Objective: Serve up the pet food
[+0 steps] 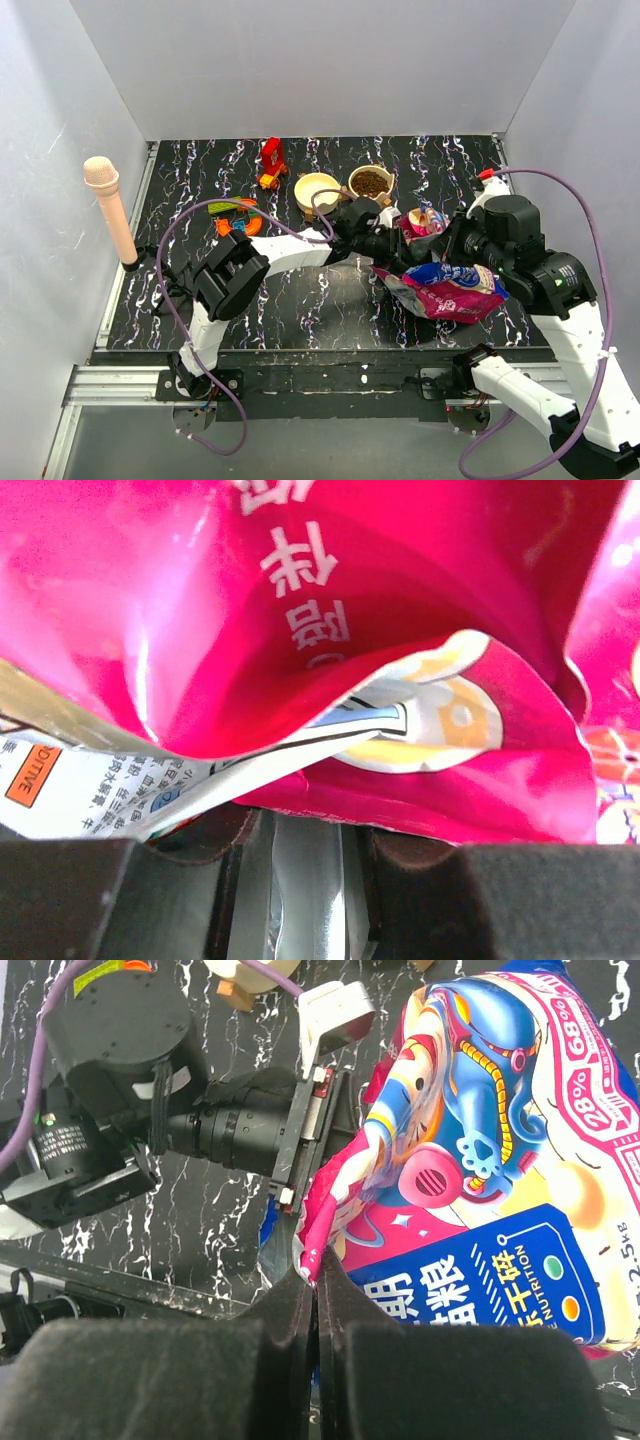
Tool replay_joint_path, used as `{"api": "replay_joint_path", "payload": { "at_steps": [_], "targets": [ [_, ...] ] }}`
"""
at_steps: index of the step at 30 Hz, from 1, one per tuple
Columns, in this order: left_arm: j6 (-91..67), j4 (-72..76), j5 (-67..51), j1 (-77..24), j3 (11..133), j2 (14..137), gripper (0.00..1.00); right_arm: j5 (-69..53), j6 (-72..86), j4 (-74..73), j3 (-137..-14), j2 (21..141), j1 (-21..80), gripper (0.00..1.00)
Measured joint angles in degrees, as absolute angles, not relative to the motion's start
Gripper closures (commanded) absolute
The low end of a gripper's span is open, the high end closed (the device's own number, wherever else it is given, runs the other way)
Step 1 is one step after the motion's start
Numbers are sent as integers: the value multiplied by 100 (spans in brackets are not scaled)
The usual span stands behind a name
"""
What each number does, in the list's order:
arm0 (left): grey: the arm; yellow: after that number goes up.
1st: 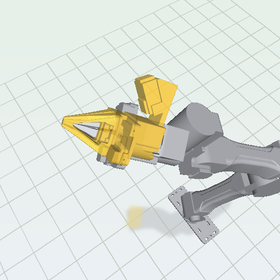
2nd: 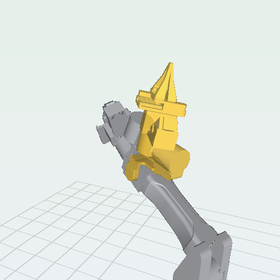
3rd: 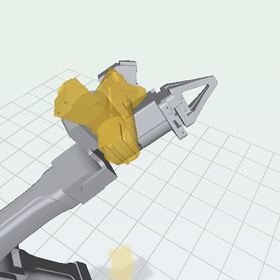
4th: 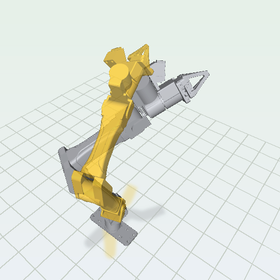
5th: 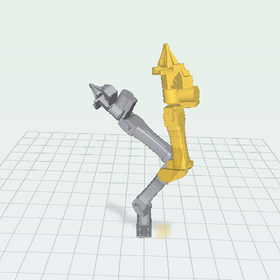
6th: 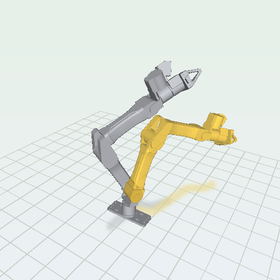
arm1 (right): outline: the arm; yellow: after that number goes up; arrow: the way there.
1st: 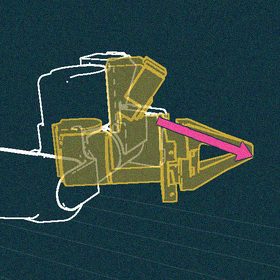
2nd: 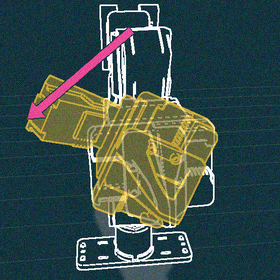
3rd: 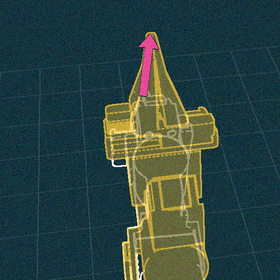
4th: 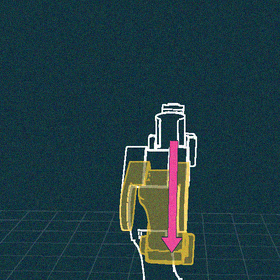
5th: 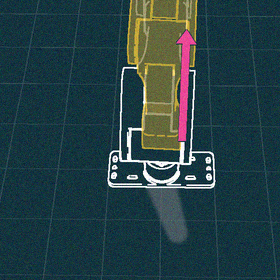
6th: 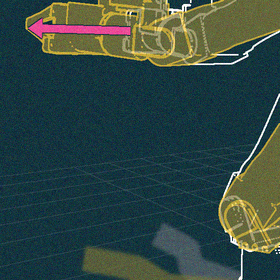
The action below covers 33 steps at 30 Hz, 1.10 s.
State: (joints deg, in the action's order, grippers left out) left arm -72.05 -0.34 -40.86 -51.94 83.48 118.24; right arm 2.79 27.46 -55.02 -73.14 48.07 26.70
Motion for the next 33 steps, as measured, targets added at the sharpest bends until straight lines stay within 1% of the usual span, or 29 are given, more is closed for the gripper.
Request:
{"api": "replay_joint_path", "payload": {
  "at_steps": [2,5,10,13,18,23,27,33],
  "targets": [
    [-7282,644,-4185,-5192,8106,11828,100,388,2740,-5513,-7317,4805,2670,99],
    [-7338,1271,-4300,-5190,7861,11815,100,593,2683,-5553,-7376,4831,2670,99],
    [-7258,1494,-4278,-5181,7518,11437,100,829,2436,-5686,-7601,4950,2650,99],
    [-6947,978,-4303,-5127,7533,11076,100,930,2241,-5699,-7660,4954,2593,99],
    [-6274,-585,-4530,-4984,7780,10460,100,985,1962,-5666,-7671,4910,2550,99],
    [-5804,-1608,-4711,-4910,7896,10171,100,1000,1876,-5666,-7671,4897,2545,99],
    [-5673,-2018,-4772,-4842,7881,9996,100,1002,1796,-5671,-7671,4869,2536,99],
    [-5765,-2078,-4965,-4689,7579,9295,100,1015,1763,-5653,-7605,4731,2519,99]
  ]
}}
